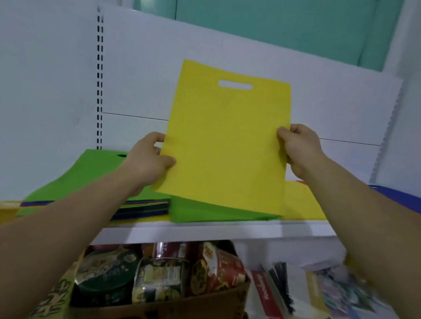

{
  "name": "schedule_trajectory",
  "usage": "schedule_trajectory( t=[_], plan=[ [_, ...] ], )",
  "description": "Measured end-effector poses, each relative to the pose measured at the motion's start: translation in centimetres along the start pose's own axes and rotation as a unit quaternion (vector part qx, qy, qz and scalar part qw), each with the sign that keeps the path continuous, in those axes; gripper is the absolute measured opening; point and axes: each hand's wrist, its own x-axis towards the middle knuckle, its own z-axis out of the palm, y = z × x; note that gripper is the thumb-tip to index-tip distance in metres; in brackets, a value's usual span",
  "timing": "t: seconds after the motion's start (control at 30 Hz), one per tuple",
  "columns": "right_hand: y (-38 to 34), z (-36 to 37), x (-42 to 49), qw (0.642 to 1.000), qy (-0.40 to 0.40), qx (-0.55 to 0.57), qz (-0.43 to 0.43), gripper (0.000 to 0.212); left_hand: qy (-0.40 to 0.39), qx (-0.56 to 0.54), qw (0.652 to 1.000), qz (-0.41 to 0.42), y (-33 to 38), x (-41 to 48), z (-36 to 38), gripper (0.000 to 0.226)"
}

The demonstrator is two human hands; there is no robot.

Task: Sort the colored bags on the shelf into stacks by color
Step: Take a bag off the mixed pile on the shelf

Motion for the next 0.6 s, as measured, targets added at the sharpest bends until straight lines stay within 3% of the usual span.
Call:
schedule_trajectory(
  t=[0.33, 0.5, 0.6],
  plan=[
    [4.2, -20.8, 2.0, 0.988, 0.1, -0.12, -0.009, 0.014, -0.04, 0.026, 0.998, 0.035, 4.5, -3.8, 20.3, 0.031],
    [5.9, -26.1, 3.6, 0.983, 0.114, -0.143, 0.006, 0.021, -0.062, 0.03, 0.997, 0.031, 5.6, -3.6, 25.9, 0.032],
    [6.8, -27.0, 5.4, 0.984, 0.114, -0.14, 0.002, 0.01, -0.061, 0.039, 0.997, 0.033, 5.7, -2.3, 27.4, 0.032]
  ],
)
